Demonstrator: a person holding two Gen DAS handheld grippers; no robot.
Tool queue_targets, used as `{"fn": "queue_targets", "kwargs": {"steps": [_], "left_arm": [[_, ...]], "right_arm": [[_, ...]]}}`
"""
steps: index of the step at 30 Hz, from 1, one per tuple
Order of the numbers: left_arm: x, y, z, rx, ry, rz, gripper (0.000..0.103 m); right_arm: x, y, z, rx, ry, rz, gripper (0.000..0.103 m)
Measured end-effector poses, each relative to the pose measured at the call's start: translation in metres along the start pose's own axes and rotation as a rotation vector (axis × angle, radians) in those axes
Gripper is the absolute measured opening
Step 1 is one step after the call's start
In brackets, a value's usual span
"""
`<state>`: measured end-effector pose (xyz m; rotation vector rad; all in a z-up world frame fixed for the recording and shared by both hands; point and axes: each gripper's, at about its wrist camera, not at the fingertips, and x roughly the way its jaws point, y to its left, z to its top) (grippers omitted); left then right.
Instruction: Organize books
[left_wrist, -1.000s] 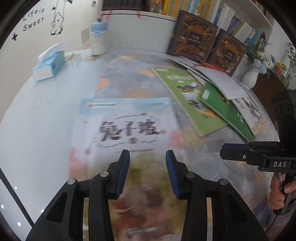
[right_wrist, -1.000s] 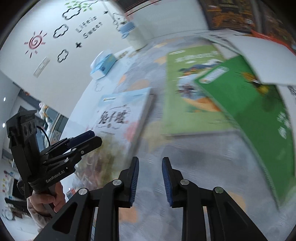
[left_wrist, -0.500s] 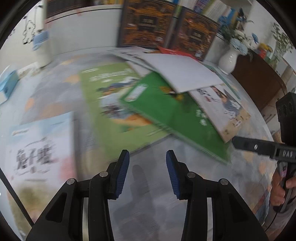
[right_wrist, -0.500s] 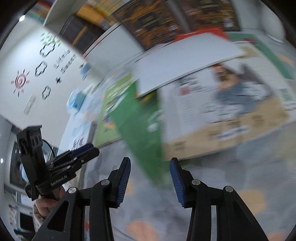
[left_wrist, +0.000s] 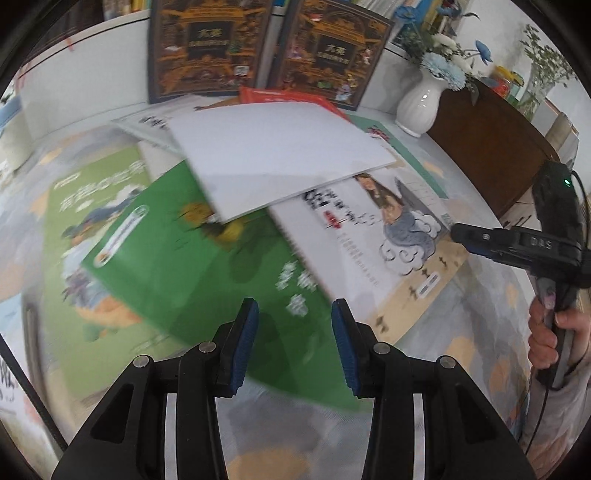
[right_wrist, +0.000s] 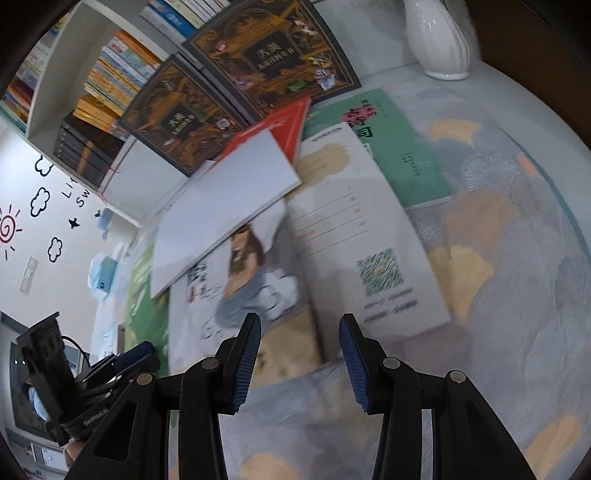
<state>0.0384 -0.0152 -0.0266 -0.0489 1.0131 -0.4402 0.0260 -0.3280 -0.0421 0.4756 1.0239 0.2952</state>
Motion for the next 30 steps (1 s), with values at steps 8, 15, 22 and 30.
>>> {"fn": "queue_targets", "kwargs": {"steps": [8, 15, 22, 30], "left_arm": [[0.019, -0.035, 0.013, 0.051, 0.016, -0.051, 0.045], [0.010, -0.029, 0.007, 0.064, 0.019, -0.013, 0.045], [-0.013, -0.017, -0.020, 0.042, 0.016, -0.021, 0.045], [-0.055, -0.041, -0.101, 0.017, 0.030, 0.010, 0.045]], "right_arm": [[0.017, 0.015, 0.007, -0.085, 0.026, 0.010, 0.047], [0.022, 0.047, -0.016, -0.221, 0.068, -0.091, 0.048], [0.016, 0.063, -0.065, -0.274, 0.133, -0.059, 0.048], [-0.012, 0.083, -0.145, -0.345, 0.137, -0.073, 0.048]]}}
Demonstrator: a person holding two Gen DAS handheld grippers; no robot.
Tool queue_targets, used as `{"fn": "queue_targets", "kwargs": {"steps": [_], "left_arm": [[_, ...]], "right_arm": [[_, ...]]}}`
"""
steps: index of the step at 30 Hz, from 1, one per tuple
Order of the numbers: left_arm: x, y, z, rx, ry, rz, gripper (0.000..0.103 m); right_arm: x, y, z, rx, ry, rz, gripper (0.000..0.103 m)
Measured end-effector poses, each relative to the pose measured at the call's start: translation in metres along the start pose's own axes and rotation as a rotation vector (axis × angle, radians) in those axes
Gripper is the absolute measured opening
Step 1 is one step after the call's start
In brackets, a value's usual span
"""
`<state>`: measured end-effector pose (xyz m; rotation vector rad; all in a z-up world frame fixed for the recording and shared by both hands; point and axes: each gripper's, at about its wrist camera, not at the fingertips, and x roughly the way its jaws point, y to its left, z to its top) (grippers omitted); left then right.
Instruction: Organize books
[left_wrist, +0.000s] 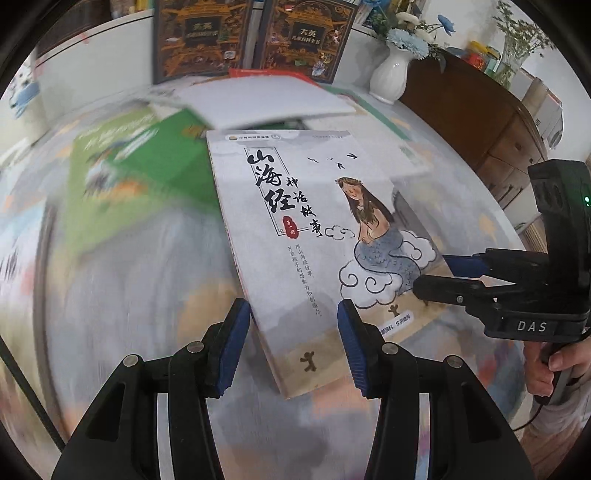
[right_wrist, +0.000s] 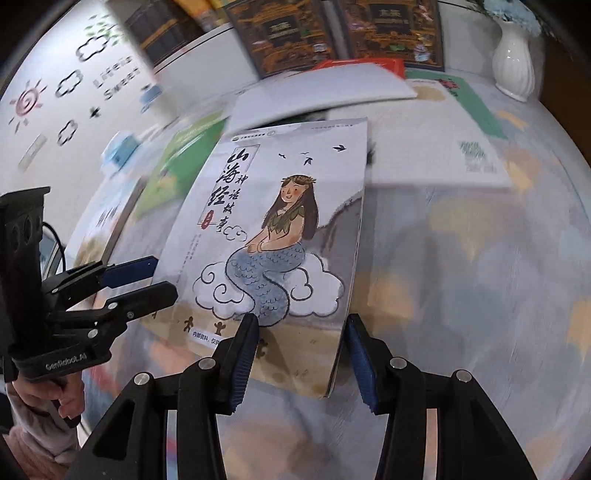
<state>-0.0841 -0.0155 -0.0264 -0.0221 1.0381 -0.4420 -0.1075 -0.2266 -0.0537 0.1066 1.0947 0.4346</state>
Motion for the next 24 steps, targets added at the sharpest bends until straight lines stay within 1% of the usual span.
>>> {"fn": "queue_targets", "kwargs": {"steps": [1, 2, 3, 4, 6, 8, 9, 10, 11, 13, 14, 16, 17, 18, 19, 21, 22, 23, 24], "left_arm": [[-0.008, -0.004, -0.016, -0.011, 0.000, -0.002, 0.045], [-0.012, -0.006, -0.024, -0.016, 0.000, -0.004, 0.045], [-0.018, -0.008, -0.037, -0.025, 0.002, -0.008, 0.045], [-0.023, -0.009, -0.048, -0.030, 0.004, -0.013, 0.045], [-0.031, -0.006, -0.059, -0.051, 0.005, -0.031, 0.045], [-0.034, 0.002, -0.059, -0.087, 0.004, -0.062, 0.045], [-0.035, 0.004, -0.058, -0.091, 0.000, -0.053, 0.045], [-0.036, 0.007, -0.053, -0.089, -0.009, -0.015, 0.044], [-0.037, 0.008, -0.050, -0.085, -0.017, -0.002, 0.044], [-0.035, 0.011, -0.040, -0.080, -0.019, -0.030, 0.044], [-0.032, 0.011, -0.037, -0.081, -0.015, -0.038, 0.044], [-0.020, 0.011, -0.028, -0.077, 0.014, -0.042, 0.045], [-0.006, 0.014, -0.025, -0.082, 0.045, -0.046, 0.045], [0.000, 0.018, -0.024, -0.087, 0.047, -0.086, 0.047], [0.003, 0.024, -0.021, -0.096, 0.011, -0.137, 0.047], [0.006, 0.042, -0.017, -0.167, 0.006, -0.229, 0.047], [0.007, 0.052, -0.016, -0.209, 0.012, -0.277, 0.045], [0.009, 0.058, -0.015, -0.230, 0.013, -0.297, 0.040], [0.010, 0.063, -0.016, -0.237, 0.012, -0.292, 0.028]], "right_arm": [[-0.003, 0.007, -0.011, -0.018, 0.005, 0.003, 0.048], [-0.005, 0.012, -0.020, -0.034, 0.004, 0.003, 0.049], [-0.008, 0.018, -0.030, -0.054, 0.003, 0.008, 0.052], [-0.010, 0.023, -0.039, -0.073, 0.007, 0.026, 0.055], [-0.015, 0.024, -0.050, -0.096, 0.013, 0.080, 0.055], [-0.017, 0.016, -0.049, -0.078, 0.021, 0.140, 0.054], [-0.017, 0.006, -0.044, -0.052, 0.021, 0.157, 0.054], [-0.018, 0.000, -0.040, -0.039, 0.012, 0.150, 0.054], [-0.020, -0.004, -0.036, -0.035, 0.000, 0.145, 0.054], [-0.019, -0.011, -0.023, -0.024, -0.018, 0.181, 0.054], [-0.015, -0.015, -0.016, -0.020, -0.012, 0.205, 0.054], [0.002, -0.018, -0.007, -0.017, 0.032, 0.232, 0.055], [0.008, -0.017, -0.004, -0.030, 0.023, 0.259, 0.054], [0.011, -0.014, -0.002, -0.058, 0.011, 0.280, 0.055], [0.012, -0.013, -0.001, -0.070, 0.013, 0.288, 0.055], [0.015, -0.011, 0.004, -0.079, 0.008, 0.303, 0.055], [0.016, -0.011, 0.006, -0.080, 0.005, 0.310, 0.055], [0.018, -0.010, 0.008, -0.080, -0.006, 0.322, 0.055], [0.019, -0.011, 0.008, -0.083, -0.015, 0.332, 0.055]]}}
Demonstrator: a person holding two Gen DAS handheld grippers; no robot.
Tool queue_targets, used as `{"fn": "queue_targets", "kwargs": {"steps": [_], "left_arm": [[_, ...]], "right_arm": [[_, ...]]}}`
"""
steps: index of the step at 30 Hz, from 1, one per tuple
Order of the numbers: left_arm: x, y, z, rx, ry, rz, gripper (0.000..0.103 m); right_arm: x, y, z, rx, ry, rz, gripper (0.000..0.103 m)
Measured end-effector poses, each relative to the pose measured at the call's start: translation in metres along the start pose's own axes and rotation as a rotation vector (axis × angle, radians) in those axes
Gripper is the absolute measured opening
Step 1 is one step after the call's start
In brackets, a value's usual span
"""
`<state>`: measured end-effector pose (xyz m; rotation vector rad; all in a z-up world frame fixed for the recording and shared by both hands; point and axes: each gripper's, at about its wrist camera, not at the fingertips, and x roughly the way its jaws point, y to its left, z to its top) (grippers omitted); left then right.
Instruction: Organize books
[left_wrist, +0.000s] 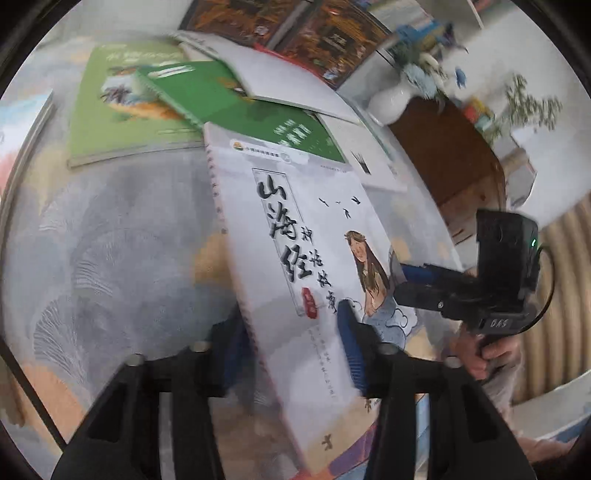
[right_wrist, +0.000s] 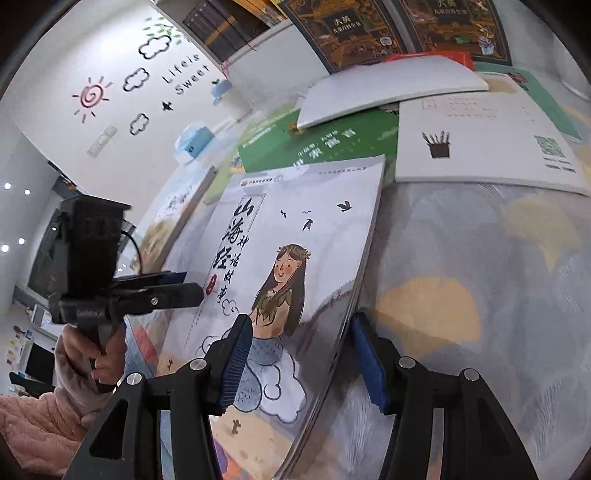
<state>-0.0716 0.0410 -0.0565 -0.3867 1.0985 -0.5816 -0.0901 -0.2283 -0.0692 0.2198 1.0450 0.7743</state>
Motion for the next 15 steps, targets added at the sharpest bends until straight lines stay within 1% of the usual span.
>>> {"fn": "queue_targets", "kwargs": {"steps": [3, 5, 7, 8, 10, 13, 15], "left_arm": [[0.000, 0.011, 0.000, -0.032, -0.024, -0.035, 0.028], [0.000, 0.010, -0.003, -0.035, -0.031, -0.030, 0.027], [0.002, 0.004, -0.006, -0.008, -0.042, 0.001, 0.027], [0.003, 0.000, -0.008, 0.010, -0.047, 0.022, 0.028], [0.004, -0.010, -0.007, 0.050, -0.055, 0.078, 0.028], [0.002, -0.015, -0.006, 0.064, -0.053, 0.129, 0.029], [-0.001, -0.020, -0.005, 0.073, -0.041, 0.174, 0.031]], "right_arm": [[0.001, 0.000, 0.002, -0.013, -0.011, -0.005, 0.053], [0.002, 0.002, 0.001, -0.013, -0.021, -0.037, 0.047], [0.003, 0.006, 0.001, -0.017, -0.029, -0.080, 0.038], [0.003, 0.006, 0.001, -0.011, -0.034, -0.100, 0.035], [0.003, 0.004, 0.002, 0.014, -0.045, -0.114, 0.027], [0.000, 0.000, 0.001, 0.034, -0.061, -0.108, 0.026], [-0.006, 0.003, 0.001, 0.031, -0.088, -0.073, 0.026]]}}
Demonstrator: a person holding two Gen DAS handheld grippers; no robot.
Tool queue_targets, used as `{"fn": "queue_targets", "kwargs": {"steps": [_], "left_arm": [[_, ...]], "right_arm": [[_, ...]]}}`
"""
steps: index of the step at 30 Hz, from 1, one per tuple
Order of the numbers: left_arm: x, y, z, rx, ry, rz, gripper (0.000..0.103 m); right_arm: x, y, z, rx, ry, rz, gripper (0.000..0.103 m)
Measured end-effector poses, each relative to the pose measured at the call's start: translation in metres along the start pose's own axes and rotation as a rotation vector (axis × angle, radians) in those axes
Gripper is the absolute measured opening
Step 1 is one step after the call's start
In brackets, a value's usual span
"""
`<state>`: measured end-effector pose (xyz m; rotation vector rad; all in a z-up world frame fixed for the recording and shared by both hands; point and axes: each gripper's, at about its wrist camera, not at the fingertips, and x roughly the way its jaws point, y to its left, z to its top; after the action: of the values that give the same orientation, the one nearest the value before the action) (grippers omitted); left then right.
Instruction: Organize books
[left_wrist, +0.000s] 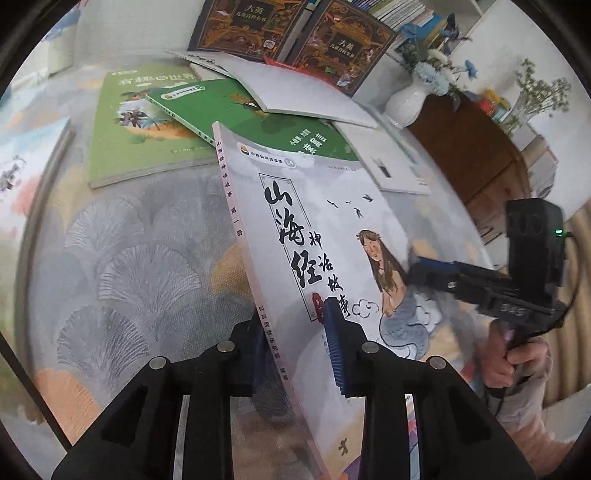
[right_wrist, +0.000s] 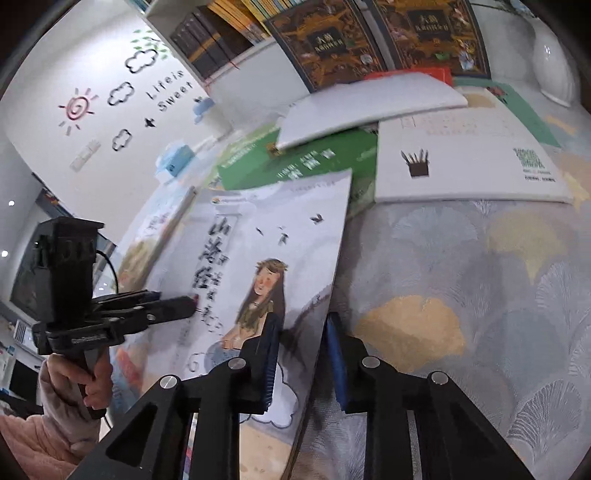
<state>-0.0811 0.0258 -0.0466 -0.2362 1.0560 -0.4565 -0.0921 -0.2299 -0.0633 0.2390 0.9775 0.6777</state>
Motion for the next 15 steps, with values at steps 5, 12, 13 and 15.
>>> {"fn": "queue_targets", "kwargs": {"steps": [5, 12, 13, 15], "left_arm": [[-0.010, -0.019, -0.003, 0.104, 0.024, 0.116, 0.032], [-0.030, -0.025, -0.006, 0.148, 0.022, 0.129, 0.032], [-0.031, -0.027, -0.005, 0.152, 0.019, 0.132, 0.032], [-0.038, -0.027, -0.004, 0.159, 0.008, 0.134, 0.031]], "right_arm": [[-0.027, 0.024, -0.003, -0.053, -0.042, 0.054, 0.022], [-0.042, 0.049, -0.013, -0.093, -0.073, 0.050, 0.022], [-0.042, 0.051, -0.014, -0.093, -0.075, 0.049, 0.022], [-0.043, 0.055, -0.014, -0.087, -0.076, 0.057, 0.022]]}}
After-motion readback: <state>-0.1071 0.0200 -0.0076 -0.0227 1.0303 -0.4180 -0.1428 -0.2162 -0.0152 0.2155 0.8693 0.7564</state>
